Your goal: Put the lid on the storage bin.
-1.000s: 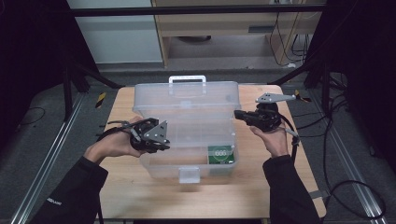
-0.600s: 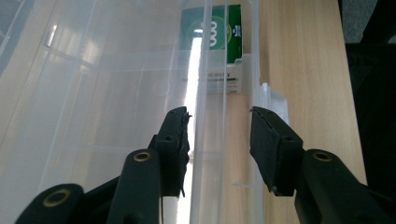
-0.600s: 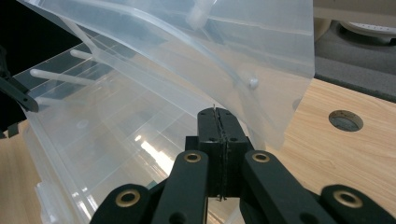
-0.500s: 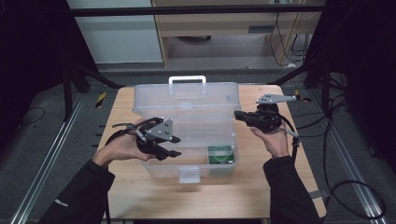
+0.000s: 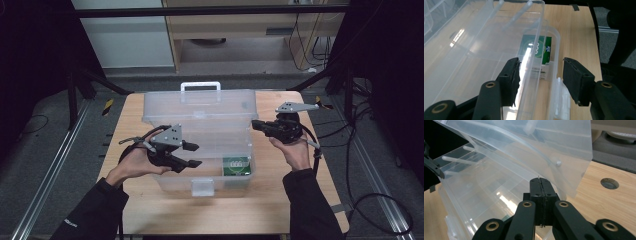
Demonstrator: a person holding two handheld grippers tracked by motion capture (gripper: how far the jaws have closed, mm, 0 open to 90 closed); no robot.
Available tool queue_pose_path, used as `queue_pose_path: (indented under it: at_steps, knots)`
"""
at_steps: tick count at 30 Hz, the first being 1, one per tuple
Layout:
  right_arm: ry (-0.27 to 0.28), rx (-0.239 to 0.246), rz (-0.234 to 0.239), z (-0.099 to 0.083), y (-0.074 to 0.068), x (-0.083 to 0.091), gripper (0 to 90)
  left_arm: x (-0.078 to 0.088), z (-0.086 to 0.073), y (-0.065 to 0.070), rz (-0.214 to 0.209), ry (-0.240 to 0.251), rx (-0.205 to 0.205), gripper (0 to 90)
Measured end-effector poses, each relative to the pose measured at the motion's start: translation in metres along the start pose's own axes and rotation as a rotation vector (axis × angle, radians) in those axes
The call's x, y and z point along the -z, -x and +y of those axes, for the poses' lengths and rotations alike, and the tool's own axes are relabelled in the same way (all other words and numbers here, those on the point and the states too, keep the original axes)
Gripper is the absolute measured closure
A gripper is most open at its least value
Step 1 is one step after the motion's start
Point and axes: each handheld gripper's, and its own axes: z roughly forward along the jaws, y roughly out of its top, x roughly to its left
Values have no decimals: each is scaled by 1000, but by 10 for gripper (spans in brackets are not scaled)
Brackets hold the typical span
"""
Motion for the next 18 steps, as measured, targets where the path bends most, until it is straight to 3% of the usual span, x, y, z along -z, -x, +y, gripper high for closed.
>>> queue_pose_path:
  at_steps: [7,10,18]
  knots:
    - [-9,0,1,-3,-1,1,900,-1,-10,3,46,92,74,474]
    - [-13,-2,4,-5,0,2,900,1,-14,4,76,122,80,485]
    - [-5,-8,-1,-10,2,5,900,8,-27,6,131,207,136,595]
